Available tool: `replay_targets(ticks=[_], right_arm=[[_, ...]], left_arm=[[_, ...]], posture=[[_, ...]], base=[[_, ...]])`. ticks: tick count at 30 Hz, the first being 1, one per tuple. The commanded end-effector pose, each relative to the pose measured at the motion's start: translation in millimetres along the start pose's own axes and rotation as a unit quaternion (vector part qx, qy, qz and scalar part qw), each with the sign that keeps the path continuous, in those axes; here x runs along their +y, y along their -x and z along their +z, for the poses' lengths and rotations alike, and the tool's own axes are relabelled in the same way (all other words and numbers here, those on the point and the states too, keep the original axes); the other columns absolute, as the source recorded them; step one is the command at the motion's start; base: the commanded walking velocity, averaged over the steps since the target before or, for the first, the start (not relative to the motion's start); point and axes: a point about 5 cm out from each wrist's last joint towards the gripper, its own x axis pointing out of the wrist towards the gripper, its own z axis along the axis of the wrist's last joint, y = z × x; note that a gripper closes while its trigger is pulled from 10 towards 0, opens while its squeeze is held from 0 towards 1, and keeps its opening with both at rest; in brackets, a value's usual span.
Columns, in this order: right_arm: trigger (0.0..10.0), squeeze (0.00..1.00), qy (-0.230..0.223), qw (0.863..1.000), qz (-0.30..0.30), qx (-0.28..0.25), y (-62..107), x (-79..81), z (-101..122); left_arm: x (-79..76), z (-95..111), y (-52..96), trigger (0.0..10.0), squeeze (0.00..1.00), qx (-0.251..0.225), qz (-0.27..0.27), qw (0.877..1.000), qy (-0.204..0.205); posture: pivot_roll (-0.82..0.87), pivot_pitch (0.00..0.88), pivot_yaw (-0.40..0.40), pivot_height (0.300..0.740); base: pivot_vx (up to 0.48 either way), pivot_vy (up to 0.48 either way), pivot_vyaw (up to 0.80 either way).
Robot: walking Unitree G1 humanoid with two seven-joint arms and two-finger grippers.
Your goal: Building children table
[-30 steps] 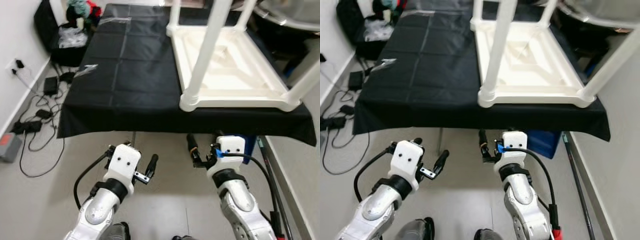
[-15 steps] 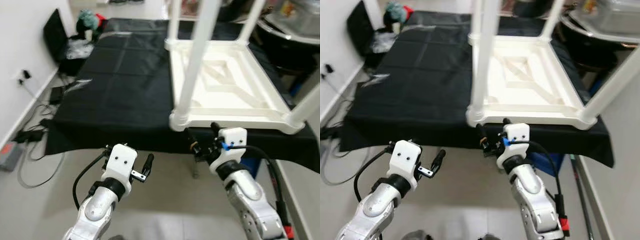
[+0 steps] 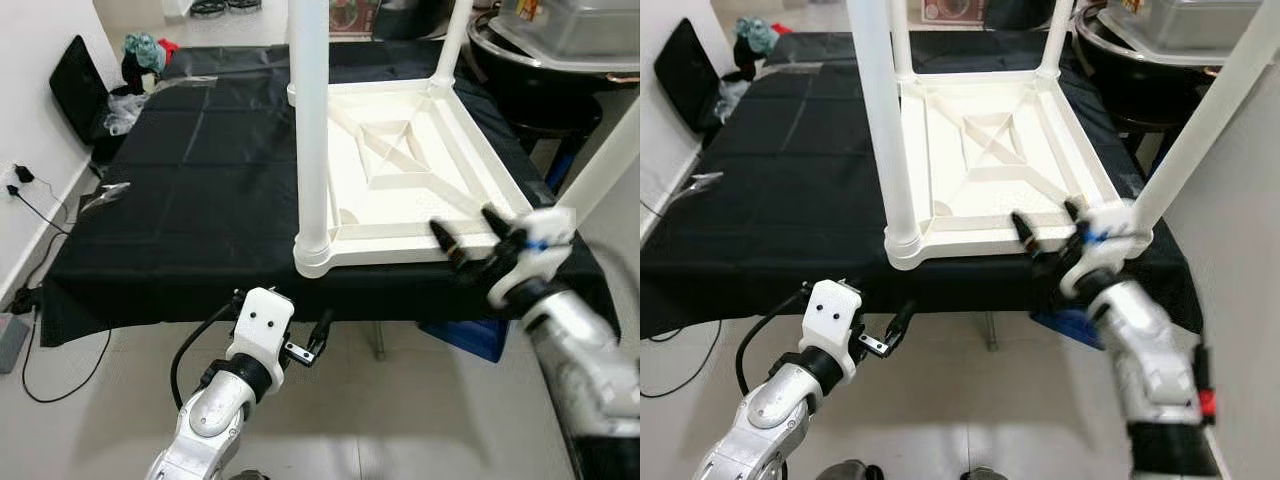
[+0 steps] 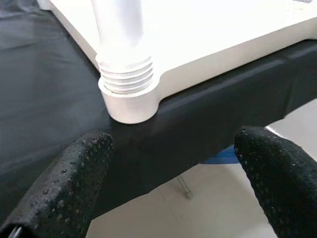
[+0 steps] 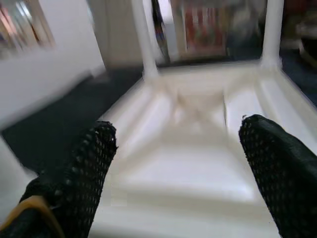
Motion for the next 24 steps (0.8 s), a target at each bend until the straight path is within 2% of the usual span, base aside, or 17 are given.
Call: replay_targets(ticks=[1, 3, 6, 8, 9, 10, 11, 12, 13, 14, 17, 19, 21, 24], right_arm=[[10.0, 0.0, -0.029, 0.999, 0.015, 0.013, 1.4, 2.7, -7.8], [10.0, 0.0, -0.046, 0.997, 0.055, 0.005, -10.1, 2.0, 2.6], [10.0, 0.0, -0.045, 0.996, 0.082, 0.011, -17.2, 2.2, 7.1], [10.0, 0.0, -0.051, 0.99, 0.13, 0.021, -36.4, 3.5, 18.1], [10.0, 0.94, -0.034, 0.989, 0.144, 0.019, -45.9, 4.1, 23.5], [10.0, 0.94, -0.034, 0.989, 0.144, 0.019, -45.9, 4.1, 23.5], [10.0, 1.0, -0.016, 0.986, 0.165, 0.017, -57.0, 6.0, 29.7], [10.0, 1.0, -0.016, 0.986, 0.165, 0.017, -57.0, 6.0, 29.7], [10.0, 1.0, 0.015, 0.98, 0.198, 0.017, -69.4, 9.1, 38.3], [10.0, 1.0, 0.023, 0.978, 0.206, 0.018, -72.8, 8.8, 41.8], [10.0, 1.0, 0.029, 0.974, 0.223, 0.026, -76.4, 6.9, 48.2], [10.0, 0.0, 0.026, 0.963, 0.264, 0.038, -74.4, 4.2, 55.5], [10.0, 0.0, 0.032, 0.948, 0.31, 0.058, -68.7, 0.5, 59.0], [10.0, 0.0, 0.033, 0.945, 0.32, 0.063, -67.5, -0.6, 59.5]], left_arm=[[0.2, -4.2, 1.4, 10.0, 0.0, 0.007, -0.001, 1.0, 0.001], [0.7, -3.1, 0.8, 10.0, 0.0, 0.005, -0.002, 1.0, 0.0], [0.9, -2.4, 0.9, 10.0, 0.0, 0.004, -0.002, 1.0, 0.001], [1.2, -0.3, 0.7, 10.0, 0.0, 0.001, -0.003, 1.0, 0.002], [0.8, -0.7, 1.0, 10.0, 0.0, 0.003, -0.004, 1.0, 0.0], [0.8, -0.7, 1.0, 10.0, 0.0, 0.003, -0.004, 1.0, 0.0], [-0.4, 0.4, 1.3, 10.0, 0.0, 0.003, -0.008, 1.0, -0.003], [-0.4, 0.4, 1.3, 10.0, 0.0, 0.003, -0.008, 1.0, -0.003], [-2.4, 1.5, 2.8, 10.0, 0.0, 0.001, -0.014, 1.0, -0.005], [-3.0, 2.3, 3.3, 10.0, 0.0, 0.0, -0.015, 1.0, -0.004], [-3.0, 2.9, 4.5, 10.0, 0.0, 0.0, -0.012, 1.0, -0.001], [-3.5, 3.7, 6.2, 10.0, 0.0, 0.001, -0.009, 1.0, 0.002], [-5.1, 4.4, 7.2, 10.0, 0.0, 0.001, -0.011, 1.0, -0.003], [-5.5, 4.6, 7.4, 10.0, 0.0, 0.001, -0.011, 1.0, -0.004]], posture=[[0.14, 0.187, -0.024, 0.74], [0.14, 0.193, -0.02, 0.74], [0.14, 0.208, -0.012, 0.74], [0.15, 0.212, -0.016, 0.74], [0.15, 0.224, -0.017, 0.74], [0.15, 0.224, -0.017, 0.74], [0.15, 0.226, -0.016, 0.74], [0.15, 0.226, -0.016, 0.74], [0.15, 0.236, -0.021, 0.74], [0.15, 0.237, -0.024, 0.74], [0.16, 0.248, -0.027, 0.74], [0.16, 0.256, -0.03, 0.74], [0.16, 0.27, -0.029, 0.74], [0.16, 0.27, -0.029, 0.74]], base=[[0.0, 0.0, 0.0], [0.0, 0.0, 0.0], [0.0, 0.0, 0.0], [0.0, 0.0, 0.0], [0.0, 0.0, 0.0], [0.0, 0.0, 0.0], [0.0, 0.0, 0.0], [0.0, 0.0, 0.0], [0.0, 0.0, 0.0], [0.0, 0.0, 0.0], [0.0, 0.0, 0.0], [0.0, 0.0, 0.0], [0.0, 0.0, 0.0], [0.0, 0.0, 0.0]])
